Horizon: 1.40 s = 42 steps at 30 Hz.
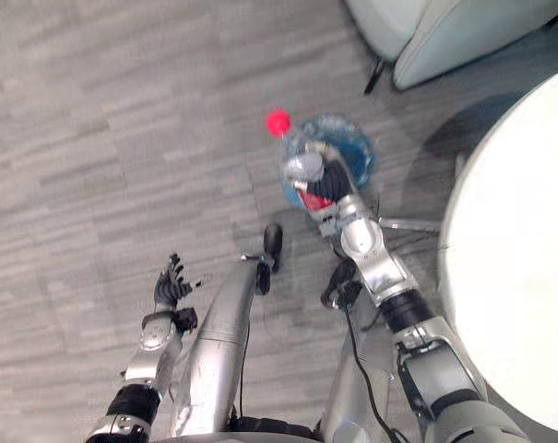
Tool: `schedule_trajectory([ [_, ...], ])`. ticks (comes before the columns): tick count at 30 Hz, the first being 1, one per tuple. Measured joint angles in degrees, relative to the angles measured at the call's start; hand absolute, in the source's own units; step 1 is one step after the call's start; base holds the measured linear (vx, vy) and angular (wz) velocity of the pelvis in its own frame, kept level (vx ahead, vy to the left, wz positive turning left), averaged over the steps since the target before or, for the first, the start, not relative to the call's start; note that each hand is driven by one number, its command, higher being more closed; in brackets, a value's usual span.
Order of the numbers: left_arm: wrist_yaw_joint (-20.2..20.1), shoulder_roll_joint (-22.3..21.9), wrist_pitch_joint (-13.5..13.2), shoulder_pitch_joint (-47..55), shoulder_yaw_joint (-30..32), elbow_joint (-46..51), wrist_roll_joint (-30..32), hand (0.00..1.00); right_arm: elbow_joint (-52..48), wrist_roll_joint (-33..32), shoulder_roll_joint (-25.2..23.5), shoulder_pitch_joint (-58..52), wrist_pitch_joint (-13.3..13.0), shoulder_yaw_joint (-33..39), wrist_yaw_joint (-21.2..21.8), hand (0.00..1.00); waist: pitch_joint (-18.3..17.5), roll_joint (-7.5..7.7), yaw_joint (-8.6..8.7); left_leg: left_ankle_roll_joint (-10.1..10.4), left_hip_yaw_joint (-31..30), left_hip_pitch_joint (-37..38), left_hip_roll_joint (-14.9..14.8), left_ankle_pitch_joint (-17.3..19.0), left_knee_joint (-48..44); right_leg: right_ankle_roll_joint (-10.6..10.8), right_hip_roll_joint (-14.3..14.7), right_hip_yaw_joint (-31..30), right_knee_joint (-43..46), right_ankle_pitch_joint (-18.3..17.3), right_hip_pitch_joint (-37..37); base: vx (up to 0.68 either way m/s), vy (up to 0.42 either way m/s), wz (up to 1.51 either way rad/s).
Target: Gather rubbish on tea table into small bin, then transfer packed bag to large trash can.
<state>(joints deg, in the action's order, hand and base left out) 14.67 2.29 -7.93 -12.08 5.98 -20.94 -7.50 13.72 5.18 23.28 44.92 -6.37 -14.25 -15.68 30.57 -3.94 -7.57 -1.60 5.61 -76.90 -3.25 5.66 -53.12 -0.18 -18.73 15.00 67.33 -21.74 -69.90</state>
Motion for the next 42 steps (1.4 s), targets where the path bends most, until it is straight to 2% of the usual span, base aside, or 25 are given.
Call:
schedule_trajectory([
  [1, 0.48, 0.02, -0.06, -0.32, 0.12, 0.89, -0.56, 0.0, 0.0, -0.02, 0.45, 1.28, 0.34, 0.29, -0.91, 1.0, 0.27, 0.45, -0.07, 0.0, 0.17, -1.89, 0.01, 0.0, -1.16, -0.27, -0.55, -0.48, 1.59, -0.41, -2.16, -0.06, 0.002, 0.05],
  [5, 0.64, 0.08, -0.16, -0.3, 0.23, 2.46, -0.96, 0.0, -0.08, -0.19, 2.18, 5.27, 0.4, 1.02, -3.5, 1.0, 0.29, 0.49, -0.06, 0.15, 0.11, -6.97, -0.08, -0.13, -3.28, -0.78, -1.22, -0.91, 4.64, -0.94, -7.6, -0.07, 0.005, 0.06],
  [8, 0.6, 0.53, -0.17, -0.29, 0.02, 2.57, -0.98, 0.0, -0.07, -0.31, 2.36, 6.97, 0.4, 1.43, -4.77, 1.0, 0.29, 0.49, 0.16, 0.16, 0.13, -9.09, -0.29, -0.13, -3.73, -0.37, -1.4, -0.95, 5.66, -1.62, -9.86, -0.06, 0.003, 0.04],
  [12, 0.57, 1.15, -0.18, -0.29, -0.33, 2.48, -1.64, 0.0, 0.01, -0.27, 3.41, 7.42, 0.4, 1.43, -5.6, 1.0, 0.29, 0.5, 0.17, 0.51, 0.07, -10.72, -0.62, -0.39, -4.62, -0.95, -1.49, -0.96, 7.02, -2.05, -11.63, -0.05, 0.007, 0.03],
  [13, 0.56, 1.28, -0.18, -0.29, -0.33, 2.37, -1.65, 0.0, 0.48, -0.17, 3.64, 7.67, 0.4, 1.44, -5.61, 0.0, 0.29, 0.49, 0.23, 0.56, 0.01, -11.09, -0.68, -0.42, -4.76, -0.97, -1.48, -0.95, 7.26, -2.06, -12.01, -0.05, 0.012, 0.02],
  [22, 0.34, 1.97, -0.21, -0.31, -1.03, 1.12, -1.63, 0.0, 3.52, 0.1, 4.29, 7.61, 0.53, 1.84, -5.35, 0.0, 0.18, 0.52, 0.6, 1.0, -0.51, -11.45, -0.81, -0.71, -4.86, -1.24, -1.26, -0.71, 7.63, -2.26, -12.36, -0.04, 0.015, 0.0],
  [29, 0.27, 2.55, -0.18, -0.33, -1.91, 0.46, -1.56, 0.0, 3.29, 4.64, 4.37, 6.46, 0.32, 0.45, -5.33, 0.0, -0.04, 0.89, 0.64, 1.26, -0.62, -10.5, -0.95, -0.92, -4.58, -1.35, -1.07, -0.5, 7.35, -2.19, -11.42, -0.04, 0.022, -0.01],
  [33, 0.37, 2.62, -0.18, -0.3, -1.8, -1.06, -1.39, 0.0, 0.12, 9.19, 4.65, 2.12, -0.08, 0.05, -5.31, 0.0, -0.34, 1.44, 0.55, 1.36, -0.7, -8.28, -1.22, -1.33, -2.51, -1.99, -0.41, 0.23, 5.07, -1.77, -9.09, -0.04, 0.02, -0.03],
  [37, 0.39, 3.86, -0.12, -0.15, -1.63, -2.3, -0.67, 0.0, 0.03, 15.37, 6.25, -1.79, -0.19, -2.63, -4.53, 0.0, -1.99, 3.9, 0.58, 1.92, -0.66, -7.26, -1.6, -2.08, -0.35, -2.48, 0.07, 0.97, 3.25, -1.33, -8.2, -0.03, 0.013, -0.01],
  [42, 0.47, 4.17, -0.13, -0.16, -1.34, -3.39, 0.95, 0.0, 5.51, 23.97, 7.26, -2.48, 0.04, -8.06, -2.39, 0.0, -2.76, 4.18, 0.53, 1.83, -0.9, -5.66, -1.63, -2.96, 1.98, -2.98, 0.42, 1.86, 1.18, -0.76, -6.47, -0.03, 0.021, 0.03],
])
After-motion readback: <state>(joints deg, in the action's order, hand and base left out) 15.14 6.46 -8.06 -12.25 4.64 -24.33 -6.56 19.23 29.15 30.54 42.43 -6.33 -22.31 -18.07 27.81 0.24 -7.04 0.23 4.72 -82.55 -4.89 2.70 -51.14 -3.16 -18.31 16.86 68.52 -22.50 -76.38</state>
